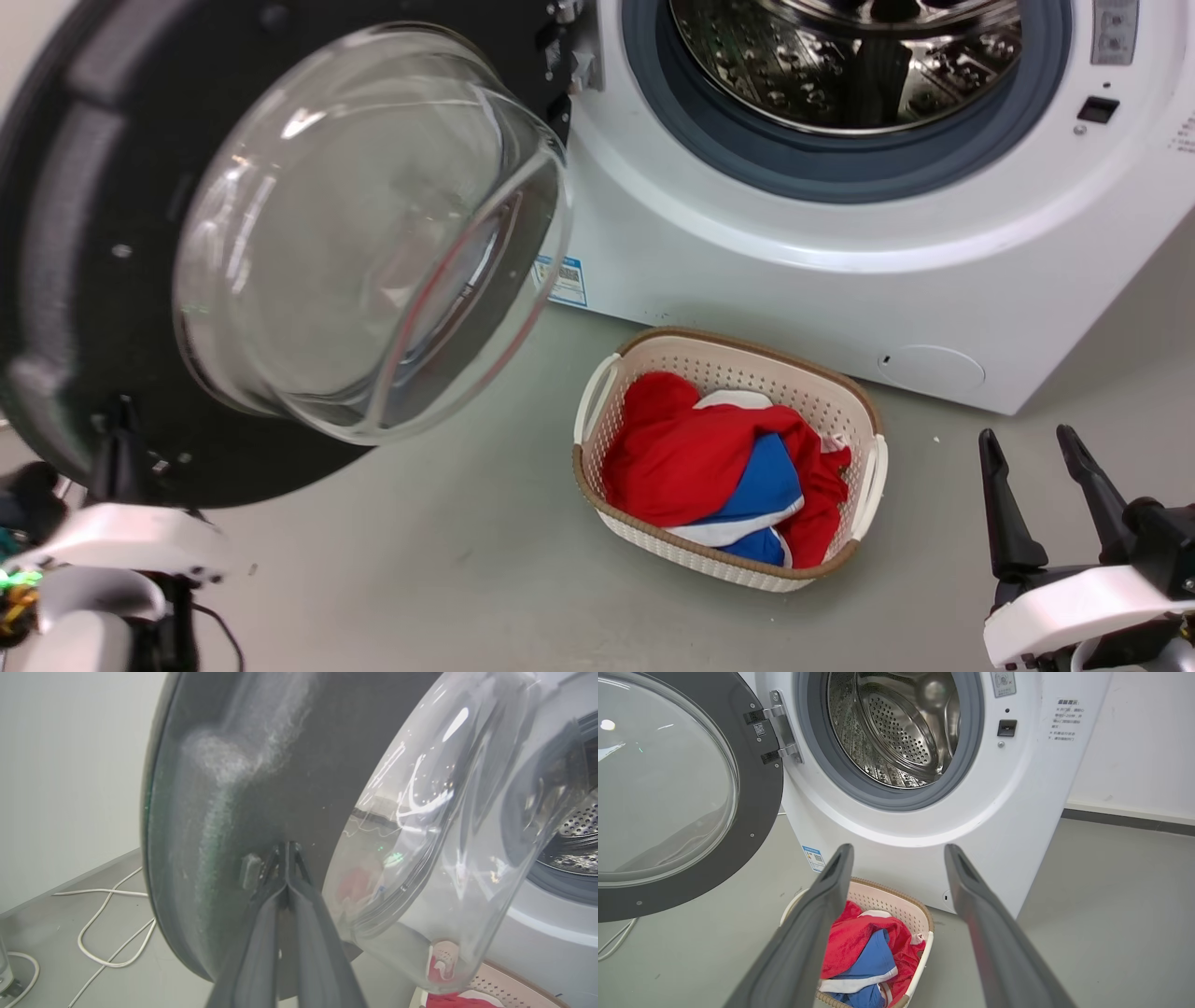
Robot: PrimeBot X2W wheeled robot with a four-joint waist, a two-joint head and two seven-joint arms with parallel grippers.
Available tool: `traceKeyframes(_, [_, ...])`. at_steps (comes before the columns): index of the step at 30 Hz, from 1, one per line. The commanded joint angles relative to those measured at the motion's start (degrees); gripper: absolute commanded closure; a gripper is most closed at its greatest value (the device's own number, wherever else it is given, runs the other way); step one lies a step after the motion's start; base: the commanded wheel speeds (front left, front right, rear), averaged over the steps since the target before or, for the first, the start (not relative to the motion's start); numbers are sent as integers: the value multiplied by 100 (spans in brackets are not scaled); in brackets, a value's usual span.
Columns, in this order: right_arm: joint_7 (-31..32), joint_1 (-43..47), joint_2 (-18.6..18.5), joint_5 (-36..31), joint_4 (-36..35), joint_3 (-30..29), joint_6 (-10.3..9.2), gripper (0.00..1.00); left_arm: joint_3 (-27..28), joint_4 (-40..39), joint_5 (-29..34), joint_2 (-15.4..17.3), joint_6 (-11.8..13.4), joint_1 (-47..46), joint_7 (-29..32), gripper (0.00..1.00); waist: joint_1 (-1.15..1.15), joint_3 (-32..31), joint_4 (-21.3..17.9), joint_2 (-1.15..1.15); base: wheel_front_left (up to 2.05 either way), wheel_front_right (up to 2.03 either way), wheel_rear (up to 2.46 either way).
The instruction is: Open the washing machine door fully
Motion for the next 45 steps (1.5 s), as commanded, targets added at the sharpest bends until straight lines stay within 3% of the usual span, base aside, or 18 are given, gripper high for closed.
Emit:
traceKeyframes(1, [21,-76,-35,9,-38,14,1,0,116,137,-39,121,-20,-162,-54,100,0,69,-53,0,0,0,0])
traceKeyframes(12, [3,-229,-94,11,9,50,1,0,478,1097,-196,357,-284,-702,-274,100,0,245,-171,0,0,0,0])
traceKeyframes(21, [-91,-142,-35,47,178,82,1,0,535,1307,-14,297,-342,-511,-341,100,0,5,-191,0,0,0,0])
traceKeyframes(29, [-175,72,66,68,307,36,1,0,335,688,380,-26,-207,169,-341,100,0,-432,-148,0,0,0,0])
traceKeyframes(42, [-146,252,160,43,251,49,1,0,-580,-818,1052,-523,141,1045,-175,100,0,-803,-226,0,0,0,0])
traceKeyframes(43, [-145,259,163,51,240,48,1,0,-672,-909,1108,-551,156,1075,-137,93,0,-818,-253,0,0,0,0])
traceKeyframes(44, [-149,261,167,57,231,50,1,0,-734,-984,1145,-571,168,1098,-106,75,0,-832,-289,0,0,0,0])
traceKeyframes(45, [-149,264,172,71,228,53,1,0,-786,-1041,1178,-585,175,1111,-79,65,0,-853,-331,0,0,0,0])
